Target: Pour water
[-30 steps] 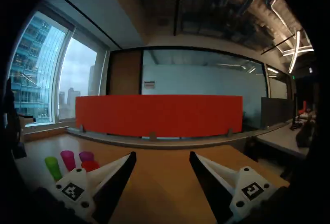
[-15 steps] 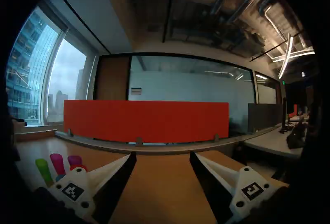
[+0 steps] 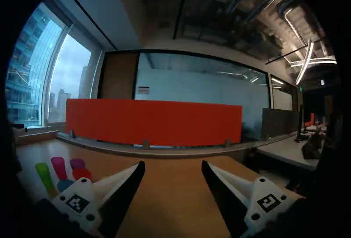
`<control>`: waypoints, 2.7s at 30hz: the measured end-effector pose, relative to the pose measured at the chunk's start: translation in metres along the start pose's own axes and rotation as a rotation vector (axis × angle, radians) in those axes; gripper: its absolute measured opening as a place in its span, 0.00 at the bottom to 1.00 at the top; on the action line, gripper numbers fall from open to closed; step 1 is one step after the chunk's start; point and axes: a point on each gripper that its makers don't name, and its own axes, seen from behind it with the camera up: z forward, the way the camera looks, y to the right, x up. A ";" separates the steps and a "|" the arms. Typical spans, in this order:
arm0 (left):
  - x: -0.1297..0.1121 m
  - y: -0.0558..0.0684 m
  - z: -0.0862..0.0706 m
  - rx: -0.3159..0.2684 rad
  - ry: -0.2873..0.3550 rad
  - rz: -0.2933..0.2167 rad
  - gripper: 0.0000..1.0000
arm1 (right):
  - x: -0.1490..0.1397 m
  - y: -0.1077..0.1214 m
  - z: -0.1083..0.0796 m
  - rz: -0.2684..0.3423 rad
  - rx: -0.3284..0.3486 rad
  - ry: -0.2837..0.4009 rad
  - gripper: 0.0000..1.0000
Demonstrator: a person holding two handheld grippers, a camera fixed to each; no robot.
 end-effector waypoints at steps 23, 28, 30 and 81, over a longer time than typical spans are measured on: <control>-0.054 -0.002 -0.003 0.027 -0.051 -0.015 0.98 | 0.000 -0.024 0.008 0.002 0.014 -0.023 1.00; -0.058 0.004 -0.001 0.023 -0.052 -0.017 0.98 | -0.001 -0.022 0.008 0.000 0.010 -0.026 1.00; -0.058 0.006 0.000 0.022 -0.052 -0.018 0.98 | 0.000 -0.021 0.008 -0.001 0.009 -0.026 1.00; -0.071 0.020 0.002 0.008 -0.059 -0.027 0.98 | 0.003 -0.009 0.002 0.011 0.003 -0.009 1.00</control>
